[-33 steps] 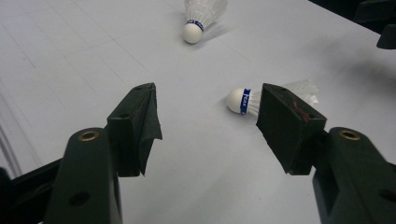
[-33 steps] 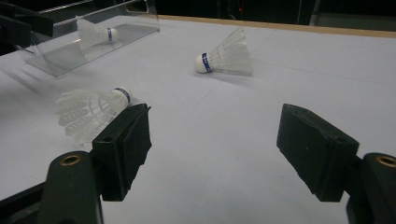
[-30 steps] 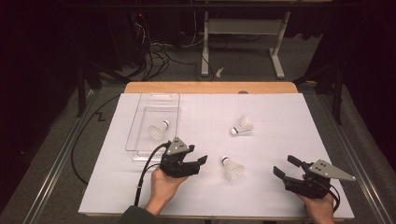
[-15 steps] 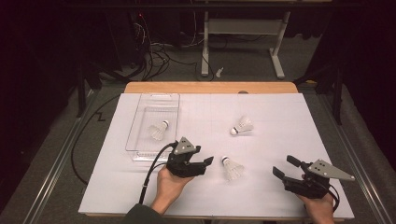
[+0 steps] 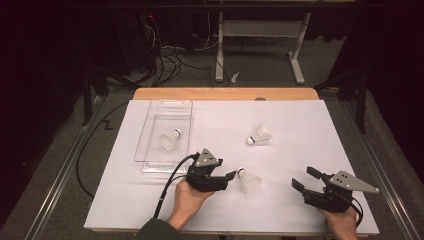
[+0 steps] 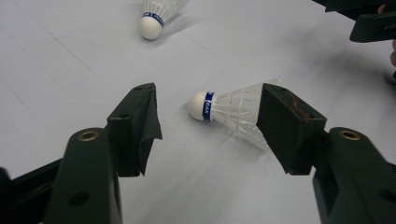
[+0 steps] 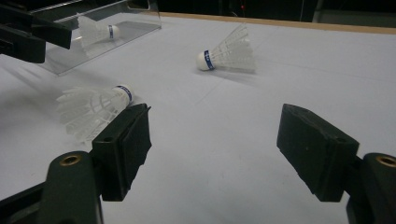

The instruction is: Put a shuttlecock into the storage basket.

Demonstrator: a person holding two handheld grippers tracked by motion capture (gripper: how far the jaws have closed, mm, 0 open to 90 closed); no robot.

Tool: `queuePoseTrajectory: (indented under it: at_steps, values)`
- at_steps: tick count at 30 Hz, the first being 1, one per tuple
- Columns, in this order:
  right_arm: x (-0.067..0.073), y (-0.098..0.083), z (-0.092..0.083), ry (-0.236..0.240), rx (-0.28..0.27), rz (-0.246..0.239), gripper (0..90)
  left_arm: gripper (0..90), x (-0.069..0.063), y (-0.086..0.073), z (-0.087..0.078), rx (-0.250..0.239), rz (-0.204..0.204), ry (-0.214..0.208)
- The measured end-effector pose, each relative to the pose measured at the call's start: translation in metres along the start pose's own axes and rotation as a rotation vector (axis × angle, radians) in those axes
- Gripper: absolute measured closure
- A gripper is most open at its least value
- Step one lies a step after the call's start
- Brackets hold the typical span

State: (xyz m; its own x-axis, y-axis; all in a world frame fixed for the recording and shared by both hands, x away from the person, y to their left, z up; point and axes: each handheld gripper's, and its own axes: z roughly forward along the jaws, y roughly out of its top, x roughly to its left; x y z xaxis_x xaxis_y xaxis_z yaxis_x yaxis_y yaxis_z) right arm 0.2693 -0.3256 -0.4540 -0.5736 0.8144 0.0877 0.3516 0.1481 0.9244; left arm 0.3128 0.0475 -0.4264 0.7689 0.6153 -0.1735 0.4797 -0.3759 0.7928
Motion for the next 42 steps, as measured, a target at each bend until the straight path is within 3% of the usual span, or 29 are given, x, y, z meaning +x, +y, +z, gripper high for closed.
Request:
queuePoseTrajectory:
  at_steps: [11, 21, 26, 30, 35, 39, 42]
  values:
    - [0.000, 0.000, -0.001, 0.000, -0.001, 0.000, 26.3, 38.4, -0.006, 0.003, 0.006, 0.010, 0.004, -0.026]
    - [-0.001, 0.000, -0.001, -0.012, 0.003, 0.006, 26.6, 36.9, -0.015, 0.006, 0.009, 0.022, 0.033, -0.042]
    - [0.000, 0.000, -0.001, -0.011, 0.001, 0.005, 26.6, 36.3, -0.017, 0.007, 0.007, 0.030, 0.023, -0.063]
    - [0.000, 0.000, -0.001, -0.011, 0.002, 0.006, 26.6, 36.2, -0.018, 0.009, 0.007, 0.052, -0.009, -0.098]
    - [0.000, 0.000, -0.001, -0.012, 0.002, 0.007, 26.6, 36.2, -0.021, 0.012, 0.010, 0.086, -0.014, -0.092]
    - [0.000, 0.000, -0.001, -0.012, 0.002, 0.006, 26.6, 37.6, -0.027, 0.013, 0.013, 0.130, 0.037, -0.047]
    - [0.000, 0.000, -0.001, -0.013, 0.004, 0.000, 26.7, 37.9, -0.029, 0.014, 0.017, 0.160, 0.035, -0.050]
